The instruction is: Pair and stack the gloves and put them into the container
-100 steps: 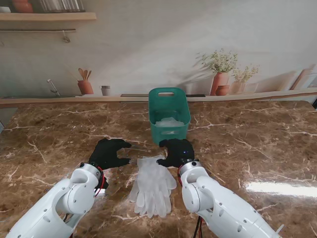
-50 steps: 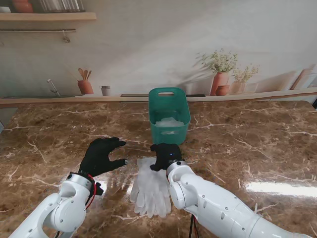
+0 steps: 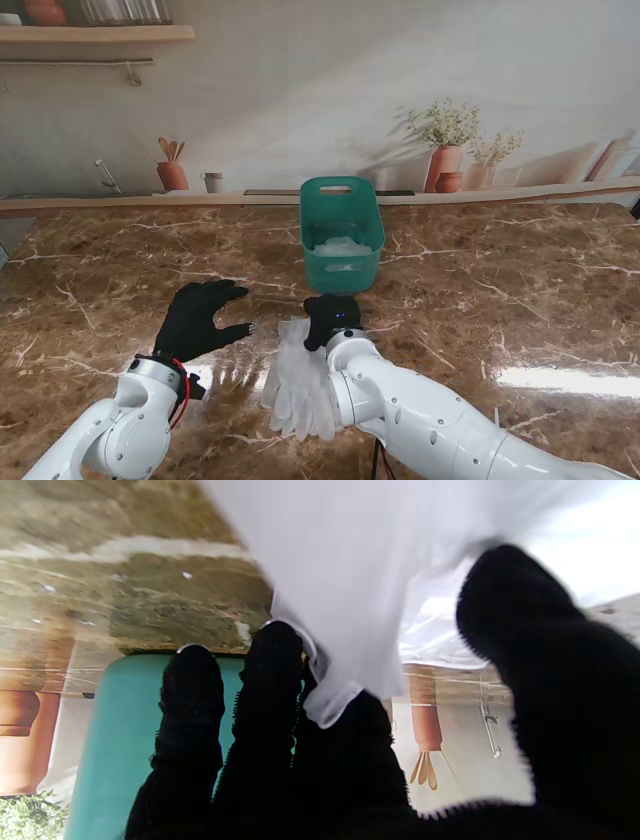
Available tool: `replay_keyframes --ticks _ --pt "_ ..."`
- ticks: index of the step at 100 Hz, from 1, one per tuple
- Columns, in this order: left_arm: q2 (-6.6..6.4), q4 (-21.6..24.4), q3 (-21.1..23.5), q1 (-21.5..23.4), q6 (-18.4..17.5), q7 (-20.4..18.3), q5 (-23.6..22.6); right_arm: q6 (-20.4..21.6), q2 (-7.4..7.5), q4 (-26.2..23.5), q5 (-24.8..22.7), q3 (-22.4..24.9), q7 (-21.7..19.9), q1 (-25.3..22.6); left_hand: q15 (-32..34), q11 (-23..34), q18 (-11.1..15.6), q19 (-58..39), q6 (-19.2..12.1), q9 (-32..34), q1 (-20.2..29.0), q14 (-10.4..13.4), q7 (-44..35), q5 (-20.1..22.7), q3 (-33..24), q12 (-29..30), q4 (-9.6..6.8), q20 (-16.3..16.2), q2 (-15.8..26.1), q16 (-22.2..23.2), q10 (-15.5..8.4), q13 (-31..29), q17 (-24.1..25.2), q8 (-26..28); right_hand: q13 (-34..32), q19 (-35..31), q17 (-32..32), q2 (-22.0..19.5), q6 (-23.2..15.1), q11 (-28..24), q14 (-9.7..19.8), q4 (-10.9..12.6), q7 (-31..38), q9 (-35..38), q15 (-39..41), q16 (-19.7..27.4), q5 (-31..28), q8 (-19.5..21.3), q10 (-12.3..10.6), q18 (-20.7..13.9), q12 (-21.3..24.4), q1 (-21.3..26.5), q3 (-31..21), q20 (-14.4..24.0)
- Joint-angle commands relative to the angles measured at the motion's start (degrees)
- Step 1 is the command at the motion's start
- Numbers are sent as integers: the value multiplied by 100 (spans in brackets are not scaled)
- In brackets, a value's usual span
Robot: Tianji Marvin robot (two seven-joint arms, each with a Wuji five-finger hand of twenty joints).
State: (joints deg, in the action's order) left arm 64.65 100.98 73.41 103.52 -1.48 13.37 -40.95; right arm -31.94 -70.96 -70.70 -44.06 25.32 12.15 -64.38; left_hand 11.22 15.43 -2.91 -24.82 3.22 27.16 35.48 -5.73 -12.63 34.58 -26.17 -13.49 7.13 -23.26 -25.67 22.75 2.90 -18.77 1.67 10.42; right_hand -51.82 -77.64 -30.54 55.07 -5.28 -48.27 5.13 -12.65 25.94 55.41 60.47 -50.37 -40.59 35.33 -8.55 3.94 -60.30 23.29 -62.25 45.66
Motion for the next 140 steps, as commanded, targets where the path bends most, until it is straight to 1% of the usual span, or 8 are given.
replay_keyframes --ticks 1,15,34,91,96,101,112,140 --pt "21 5 3 49 -22 40 -7 81 -7 114 42 -37 -36 -222 -161 -159 37 45 -86 -134 6 314 4 -51 153 64 -148 0 221 -99 -183 218 69 -20 446 129 337 358 -1068 -74 72 -654 1773 -250 -88 -134 -1240 806 -222 41 -304 313 51 166" --pt "24 19 21 83 -9 56 -2 264 -13 84 31 80 179 -354 -177 -170 15 54 -100 -127 32 328 -25 -25 235 71 -159 -16 249 -107 -193 211 85 -6 1721 751 817 479 -1633 1220 -153 -824 2557 -1251 -1744 777 -1618 1615 98 -123 859 720 155 247" --pt "22 32 52 111 -6 57 -21 712 -45 -25 181 482 611 -607 -191 -178 -4 63 -118 -106 71 325 -49 2 306 78 -172 -32 281 -112 -174 184 81 7 -320 556 -389 469 -1714 2212 -294 -707 2631 440 -2753 1766 -2026 2922 243 21 2717 1047 -27 -50" --pt "9 40 101 80 -41 -8 -38 2255 -99 -87 653 1485 1474 -762 -222 -197 -47 239 -164 -116 154 330 -135 95 460 88 -197 -35 324 -113 -173 203 117 51 -1746 -173 -1427 818 -1566 1628 -273 -631 2974 2125 -1767 1090 -2308 2699 47 -45 1902 1810 -64 -424" --pt "10 41 107 80 -40 -3 -45 2364 -85 -122 662 1544 1497 -798 -224 -198 -50 250 -172 -117 152 331 -143 99 472 89 -197 -42 325 -113 -176 205 116 56 -1701 -96 -1381 748 -1517 1621 -289 -603 2557 2113 -1758 1035 -1964 2299 47 -41 1893 1846 -58 -459" --pt "10 40 111 79 -40 6 -54 2458 -58 -169 637 1595 1503 -841 -225 -198 -55 258 -173 -112 161 343 -146 95 476 89 -200 -50 325 -113 -193 204 115 58 -1676 -40 -1353 727 -1158 1618 -294 -592 2219 2112 -1780 977 -1384 714 47 -54 1885 1861 -82 -472" --pt "5 45 121 78 -51 -12 -67 2703 -2 -235 518 1683 1581 -938 -233 -202 -41 281 -188 -121 170 356 -154 97 488 91 -202 -62 325 -116 -189 210 115 64 -1670 4 -1337 798 -965 1595 -294 -607 2451 2120 -1780 970 -1432 -336 112 -64 1861 1868 -85 -471" --pt "-3 48 149 97 -105 -3 -127 3480 294 -419 -316 1878 1954 -1422 -247 -212 -38 326 -207 -130 176 360 -164 78 501 97 -209 -97 343 -121 -182 211 112 72 -1452 15 -1085 472 -1588 1600 -199 -564 3035 1951 -1799 884 -1623 -79 -20 -108 1655 1728 -10 -423"
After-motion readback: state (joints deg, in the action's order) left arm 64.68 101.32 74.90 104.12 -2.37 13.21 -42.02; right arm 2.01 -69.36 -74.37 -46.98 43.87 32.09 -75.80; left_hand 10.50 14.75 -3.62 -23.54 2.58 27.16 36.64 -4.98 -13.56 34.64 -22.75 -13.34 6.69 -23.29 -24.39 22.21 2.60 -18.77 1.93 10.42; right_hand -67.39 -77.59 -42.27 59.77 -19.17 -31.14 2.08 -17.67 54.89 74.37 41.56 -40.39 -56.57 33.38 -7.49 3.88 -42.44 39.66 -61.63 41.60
